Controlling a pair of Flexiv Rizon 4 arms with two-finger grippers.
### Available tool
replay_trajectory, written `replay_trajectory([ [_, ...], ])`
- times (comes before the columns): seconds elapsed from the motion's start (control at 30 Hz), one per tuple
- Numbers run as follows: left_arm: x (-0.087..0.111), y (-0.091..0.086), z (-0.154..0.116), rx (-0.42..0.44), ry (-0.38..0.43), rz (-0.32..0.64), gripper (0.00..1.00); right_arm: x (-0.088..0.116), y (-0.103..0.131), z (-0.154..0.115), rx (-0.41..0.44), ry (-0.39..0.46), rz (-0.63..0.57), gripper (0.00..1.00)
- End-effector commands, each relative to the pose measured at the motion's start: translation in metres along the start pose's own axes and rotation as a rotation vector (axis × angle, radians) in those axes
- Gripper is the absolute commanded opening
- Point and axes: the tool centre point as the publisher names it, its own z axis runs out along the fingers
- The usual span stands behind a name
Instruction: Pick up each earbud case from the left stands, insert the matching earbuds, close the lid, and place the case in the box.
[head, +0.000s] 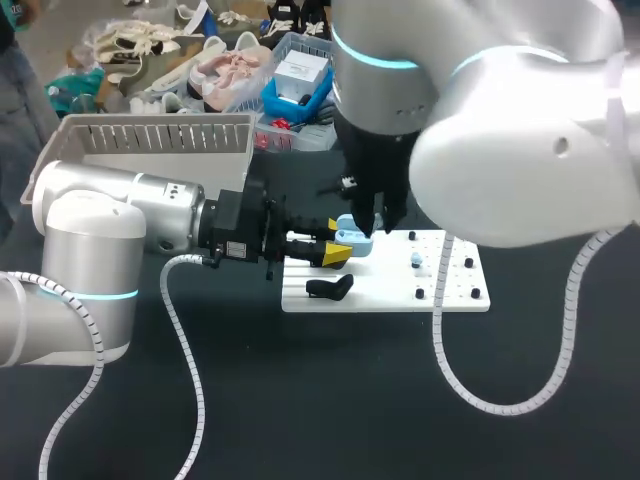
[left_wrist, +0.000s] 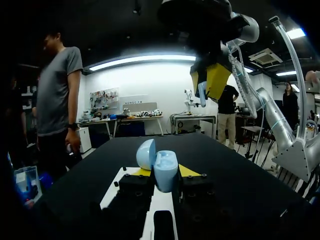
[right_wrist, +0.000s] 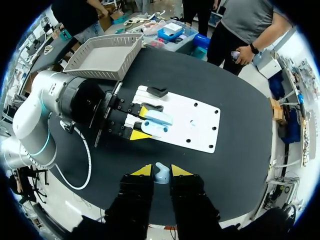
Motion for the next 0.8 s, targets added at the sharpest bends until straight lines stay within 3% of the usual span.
replay_trajectory([
  [0.03, 0.0, -0.001, 0.001, -0.005, 0.0, 0.001, 0.0, -0.006, 0.002, 0.003, 0.007, 0.04, 0.001, 0.0],
  [0.6, 0.0, -0.001, 0.001, -0.005, 0.0, 0.001, 0.0, -0.006, 0.002, 0.003, 0.007, 0.04, 0.001, 0.0],
  [0.8, 0.0, -0.001, 0.001, -0.005, 0.0, 0.001, 0.0, -0.03, -0.02, 0.015, -0.001, 0.115, 0.122, 0.0],
])
